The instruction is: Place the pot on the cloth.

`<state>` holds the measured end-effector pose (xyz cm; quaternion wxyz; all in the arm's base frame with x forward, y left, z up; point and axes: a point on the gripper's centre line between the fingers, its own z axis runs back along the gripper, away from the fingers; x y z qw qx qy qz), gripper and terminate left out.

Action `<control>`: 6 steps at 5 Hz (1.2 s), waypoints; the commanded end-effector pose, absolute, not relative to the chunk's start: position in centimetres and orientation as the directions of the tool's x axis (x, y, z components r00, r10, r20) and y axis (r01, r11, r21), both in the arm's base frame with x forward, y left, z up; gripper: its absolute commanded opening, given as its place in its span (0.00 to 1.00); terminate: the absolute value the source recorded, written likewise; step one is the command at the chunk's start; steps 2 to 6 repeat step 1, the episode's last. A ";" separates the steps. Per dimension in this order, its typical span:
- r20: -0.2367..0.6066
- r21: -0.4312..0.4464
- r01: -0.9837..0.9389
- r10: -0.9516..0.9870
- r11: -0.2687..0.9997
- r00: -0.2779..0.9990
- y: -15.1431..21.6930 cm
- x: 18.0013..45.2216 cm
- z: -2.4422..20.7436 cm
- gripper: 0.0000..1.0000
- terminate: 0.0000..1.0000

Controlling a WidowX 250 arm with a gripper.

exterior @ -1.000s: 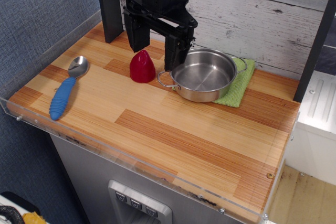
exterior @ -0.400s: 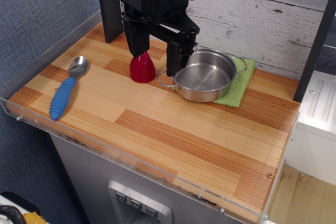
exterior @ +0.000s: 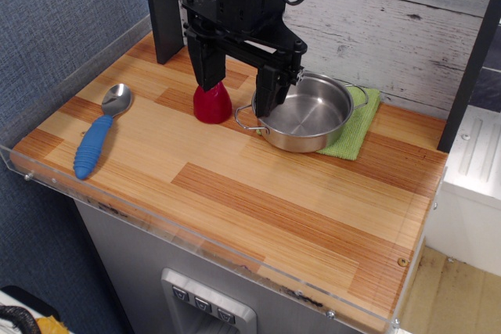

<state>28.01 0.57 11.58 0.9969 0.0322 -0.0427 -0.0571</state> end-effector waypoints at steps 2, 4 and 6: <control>0.127 0.079 0.116 -0.125 0.990 0.984 -0.2 27.1 12.9 1.00 1.00; 0.127 0.079 0.116 -0.125 0.990 0.984 -0.2 27.1 12.9 1.00 1.00; 0.127 0.079 0.116 -0.125 0.990 0.984 -0.2 27.1 12.9 1.00 1.00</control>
